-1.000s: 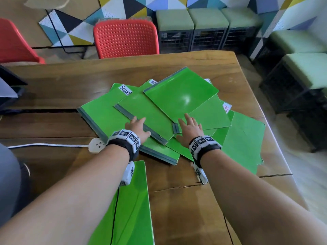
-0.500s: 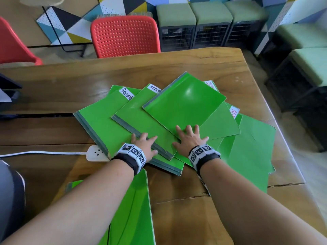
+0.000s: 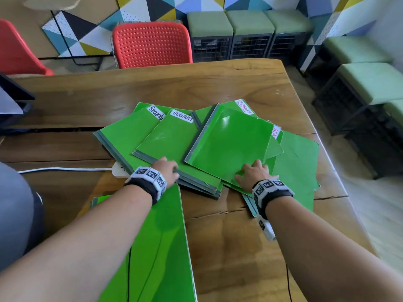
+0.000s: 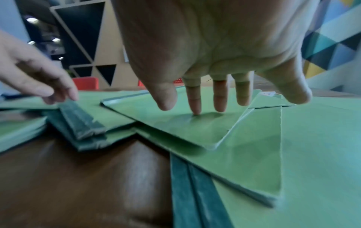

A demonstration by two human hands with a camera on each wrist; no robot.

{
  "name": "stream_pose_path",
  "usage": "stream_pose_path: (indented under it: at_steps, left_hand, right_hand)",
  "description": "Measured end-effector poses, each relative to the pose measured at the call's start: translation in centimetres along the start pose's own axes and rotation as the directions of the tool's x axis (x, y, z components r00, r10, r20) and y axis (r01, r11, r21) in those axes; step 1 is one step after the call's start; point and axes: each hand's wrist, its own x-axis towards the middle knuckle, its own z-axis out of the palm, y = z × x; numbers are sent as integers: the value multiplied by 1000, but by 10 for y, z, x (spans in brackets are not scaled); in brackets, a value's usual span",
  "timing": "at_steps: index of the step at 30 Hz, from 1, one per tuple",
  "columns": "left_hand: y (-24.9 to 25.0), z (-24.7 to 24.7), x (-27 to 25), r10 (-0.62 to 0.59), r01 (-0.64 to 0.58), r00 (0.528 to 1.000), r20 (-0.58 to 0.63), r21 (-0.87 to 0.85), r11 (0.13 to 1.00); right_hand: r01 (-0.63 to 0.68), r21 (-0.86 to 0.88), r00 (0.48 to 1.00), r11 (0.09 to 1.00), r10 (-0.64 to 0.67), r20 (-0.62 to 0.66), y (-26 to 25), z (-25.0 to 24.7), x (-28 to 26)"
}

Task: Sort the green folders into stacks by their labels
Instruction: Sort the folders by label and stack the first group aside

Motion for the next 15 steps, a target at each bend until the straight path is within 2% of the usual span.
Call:
stream_pose_path:
  at_steps: [2, 6, 11, 15]
  left_hand:
    - [-16, -11, 6, -119, 113, 989, -87, -72, 991]
    - [-43, -25, 22, -313, 310, 947, -70, -50, 949]
    - [-59, -27, 47, -417, 418, 909, 28, -92, 904]
    - [-61, -27, 58, -470, 471, 882, 34, -55, 881]
  right_hand:
    - [-88, 65, 996, 994, 88, -12, -1, -6, 6]
    - [-273, 176, 962, 946, 271, 35, -7, -7, 17]
    - [-393, 244, 919, 886, 388, 73, -11, 0, 38]
    - [-507, 392, 861, 768, 469, 195, -11, -10, 51]
